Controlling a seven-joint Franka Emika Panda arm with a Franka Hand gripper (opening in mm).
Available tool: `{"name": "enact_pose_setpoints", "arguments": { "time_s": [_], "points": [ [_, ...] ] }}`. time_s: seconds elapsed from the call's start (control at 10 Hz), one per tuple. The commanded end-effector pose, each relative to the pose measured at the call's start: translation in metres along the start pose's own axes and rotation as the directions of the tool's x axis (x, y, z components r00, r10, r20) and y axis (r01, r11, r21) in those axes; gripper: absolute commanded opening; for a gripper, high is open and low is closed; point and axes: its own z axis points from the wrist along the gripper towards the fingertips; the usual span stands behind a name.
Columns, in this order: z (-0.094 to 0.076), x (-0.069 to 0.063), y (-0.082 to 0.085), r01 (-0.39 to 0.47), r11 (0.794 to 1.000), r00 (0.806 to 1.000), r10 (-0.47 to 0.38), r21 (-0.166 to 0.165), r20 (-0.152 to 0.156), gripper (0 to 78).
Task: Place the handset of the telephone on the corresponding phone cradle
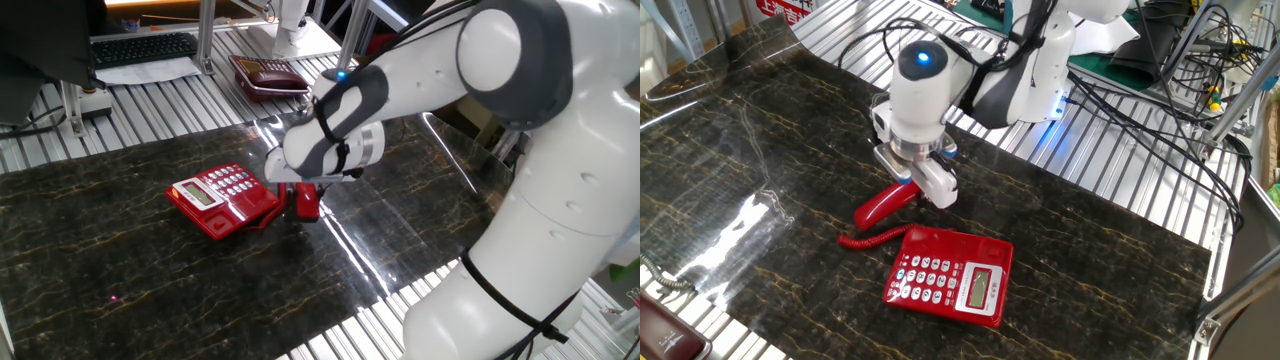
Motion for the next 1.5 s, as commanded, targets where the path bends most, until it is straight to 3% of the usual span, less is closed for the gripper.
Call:
{"name": "enact_pose_setpoints", "arguments": {
  "time_s": [0.1,0.3,0.7,0.9,1.0,1.1,1.2,1.3,1.4,1.5],
  "points": [
    [-0.006,-0.001,-0.001,-0.028,0.999,1.0,0.028,-0.02,-0.009,1.1],
    [-0.022,-0.005,-0.001,-0.041,0.999,0.999,0.04,-0.015,-0.024,1.1],
    [-0.053,-0.012,-0.005,-0.104,0.994,0.993,0.102,-0.039,-0.051,1.1],
    [-0.056,-0.011,-0.002,-0.219,0.97,0.975,0.214,-0.108,-0.057,1.1],
    [-0.055,-0.01,-0.001,-0.234,0.965,0.972,0.229,-0.116,-0.052,1.1],
    [-0.054,-0.008,0.003,-0.268,0.955,0.963,0.267,-0.127,-0.022,1.1],
    [-0.053,-0.007,0.004,-0.277,0.952,0.961,0.277,-0.128,-0.017,1.1],
    [-0.05,0.001,0.016,-0.359,0.926,0.93,0.365,-0.117,0.036,1.1],
    [-0.049,0.002,0.017,-0.361,0.925,0.929,0.367,-0.116,0.039,1.1],
    [-0.045,0.011,0.031,-0.418,0.9,0.9,0.429,-0.119,0.083,1.1]
  ]
}}
